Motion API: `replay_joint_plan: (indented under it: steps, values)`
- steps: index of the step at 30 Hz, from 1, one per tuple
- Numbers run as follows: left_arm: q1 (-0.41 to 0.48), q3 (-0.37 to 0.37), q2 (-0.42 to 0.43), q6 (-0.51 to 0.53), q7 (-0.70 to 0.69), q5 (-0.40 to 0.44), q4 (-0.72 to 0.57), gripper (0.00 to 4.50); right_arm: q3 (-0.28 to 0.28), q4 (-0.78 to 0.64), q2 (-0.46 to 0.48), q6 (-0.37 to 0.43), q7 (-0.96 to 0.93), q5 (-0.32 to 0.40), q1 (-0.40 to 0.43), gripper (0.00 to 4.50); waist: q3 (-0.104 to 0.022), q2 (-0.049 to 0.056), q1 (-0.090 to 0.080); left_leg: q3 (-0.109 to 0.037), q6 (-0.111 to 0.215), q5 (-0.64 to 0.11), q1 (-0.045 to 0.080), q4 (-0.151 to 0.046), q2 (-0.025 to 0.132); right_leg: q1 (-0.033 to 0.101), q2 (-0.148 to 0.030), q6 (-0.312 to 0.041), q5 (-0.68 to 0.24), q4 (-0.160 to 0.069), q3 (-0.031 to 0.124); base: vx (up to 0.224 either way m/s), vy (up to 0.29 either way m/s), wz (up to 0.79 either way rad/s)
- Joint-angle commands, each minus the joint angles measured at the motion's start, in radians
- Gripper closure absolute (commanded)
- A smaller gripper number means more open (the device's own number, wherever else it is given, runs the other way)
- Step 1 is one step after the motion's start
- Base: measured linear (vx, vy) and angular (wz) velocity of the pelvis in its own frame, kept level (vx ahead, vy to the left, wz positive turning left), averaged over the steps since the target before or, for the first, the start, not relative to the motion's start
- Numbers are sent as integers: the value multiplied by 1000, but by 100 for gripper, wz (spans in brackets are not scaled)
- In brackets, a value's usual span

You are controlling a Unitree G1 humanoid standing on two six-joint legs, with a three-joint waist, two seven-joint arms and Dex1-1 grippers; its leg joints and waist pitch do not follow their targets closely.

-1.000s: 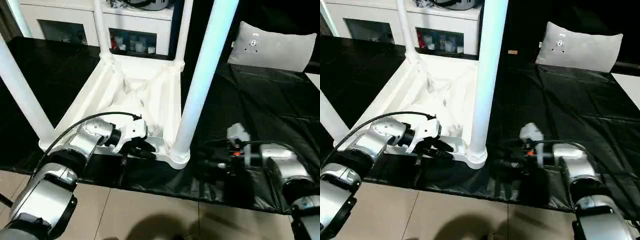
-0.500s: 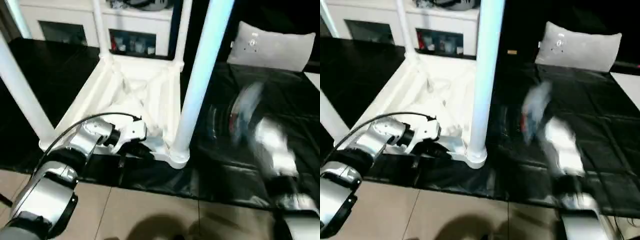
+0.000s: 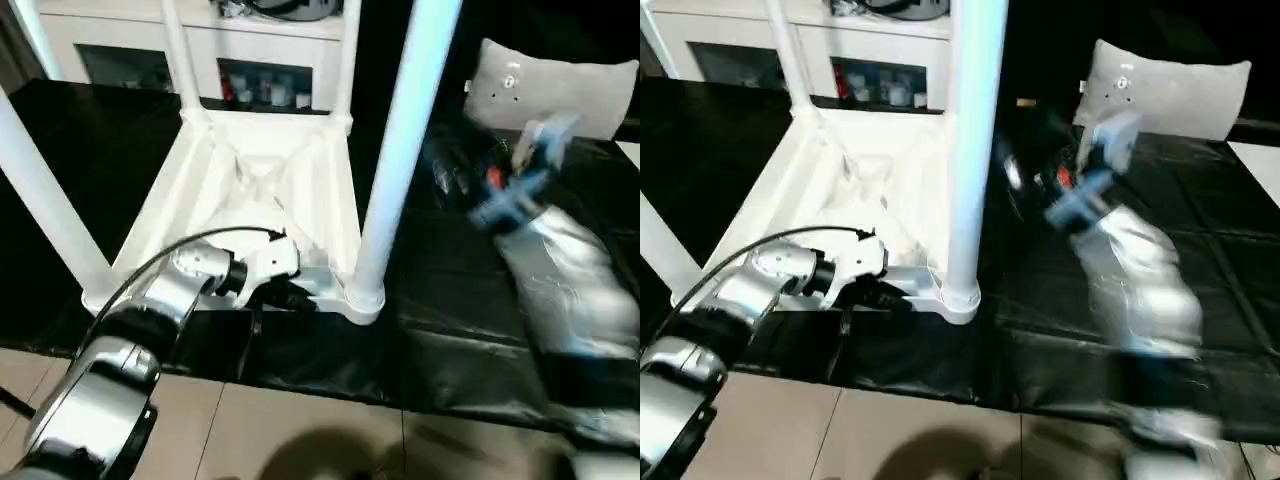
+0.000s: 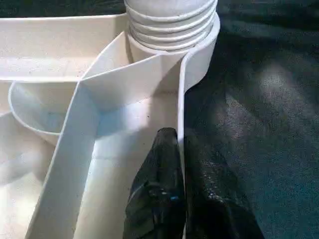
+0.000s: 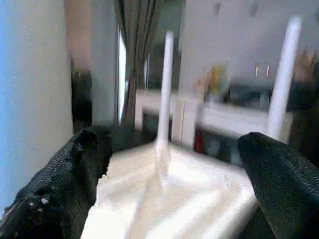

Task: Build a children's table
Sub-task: Rotate leg to tighten

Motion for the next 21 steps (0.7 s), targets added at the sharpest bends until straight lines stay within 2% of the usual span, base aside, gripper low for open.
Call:
replay_joint_plan:
  steps: [1, 4, 5, 6, 8, 9, 10, 11, 13, 14, 15, 17, 19, 21]
  values:
    - [39, 23, -2, 4, 22, -27, 11, 446, 7, -2, -37, 35, 58, -6, 19, 0, -61, -11, 10, 14, 49, -200, -20, -65, -19, 75, -37, -76, -459, -96, 30, 0, 0, 0]
    - [59, 16, 7, 3, -11, -26, -35, 446, 1, -21, -134, 85, 158, 4, 71, 0, -62, -11, 10, 13, 61, -184, -24, -64, -17, 75, -36, -68, -458, -96, 29, 0, 0, 0]
    - [59, 16, 7, 3, -11, -26, -35, 446, 1, -21, -134, 85, 158, 4, 71, 0, -62, -12, 9, 14, 65, -186, -23, -63, -18, 73, -34, -69, -456, -97, 29, 0, 0, 0]
    - [65, 6, 11, -8, -22, -17, -50, 446, 15, -29, -188, 90, 236, 12, 99, 0, -62, -9, 8, 14, 72, -190, -22, -62, -18, 73, -33, -73, -453, -97, 27, 0, 0, 0]
    - [74, -1, 13, -9, -36, -16, -71, 446, 40, -42, -229, 105, 297, 27, 124, 0, -62, -11, 7, 14, 79, -190, -23, -61, -16, 73, -34, -80, -441, -97, 27, 0, 0, 0]
    - [78, -3, 13, -7, -39, -16, -80, 446, 58, -45, -243, 108, 322, 25, 134, 0, -62, -8, 7, 14, 83, -187, -22, -62, -14, 73, -34, -88, -425, -96, 28, 0, 0, 0]
    - [81, -6, 12, -6, -42, -14, -90, 446, 88, -45, -256, 111, 355, 17, 147, 0, -63, -9, 6, 13, 86, -185, -23, -62, -14, 73, -33, -95, -411, -93, 27, 0, 0, 0]
    - [83, -8, 11, -7, -44, -13, -95, 446, 106, -42, -258, 111, 373, 8, 153, 0, -63, -6, 6, 14, 87, -187, -23, -62, -13, 72, -33, -99, -409, -93, 26, 0, 0, 0]
    - [91, -13, 9, -9, -44, -9, -110, 449, 154, -5, -248, 96, 404, -28, 150, 17, -64, -10, 5, 14, 86, -189, -22, -61, -13, 70, -34, -105, -413, -94, 25, 0, 0, 0]
    - [93, -15, 9, -8, -45, -8, -115, 449, 165, 4, -246, 93, 412, -36, 147, 17, -63, -8, 4, 13, 83, -193, -22, -62, -11, 69, -35, -112, -418, -94, 25, 0, 0, 0]
    - [93, -15, 9, -8, -45, -8, -115, 450, 165, 4, -246, 93, 412, -36, 147, 38, -63, -8, 4, 14, 81, -196, -20, -62, -10, 67, -35, -113, -421, -94, 25, 0, 0, 0]
    - [100, -20, 8, -1, -51, -8, -134, 450, 199, 42, -235, 72, 432, -69, 136, 45, -65, -11, 6, 13, 79, -188, -20, -62, -7, 69, -38, -121, -400, -89, 26, 0, 0, 0]
    - [106, -29, 8, 0, -59, -3, -152, 450, 240, 101, -213, 28, 449, -111, 119, 64, -65, -11, 6, 13, 79, -181, -23, -63, -7, 69, -40, -133, -381, -87, 27, 0, 0, 0]
    - [112, -33, 8, 3, -64, -1, -166, 450, 261, 152, -197, -12, 447, -141, 99, 80, -64, -9, 7, 15, 79, -183, -20, -62, -8, 68, -38, -136, -374, -87, 28, 0, 0, 0]
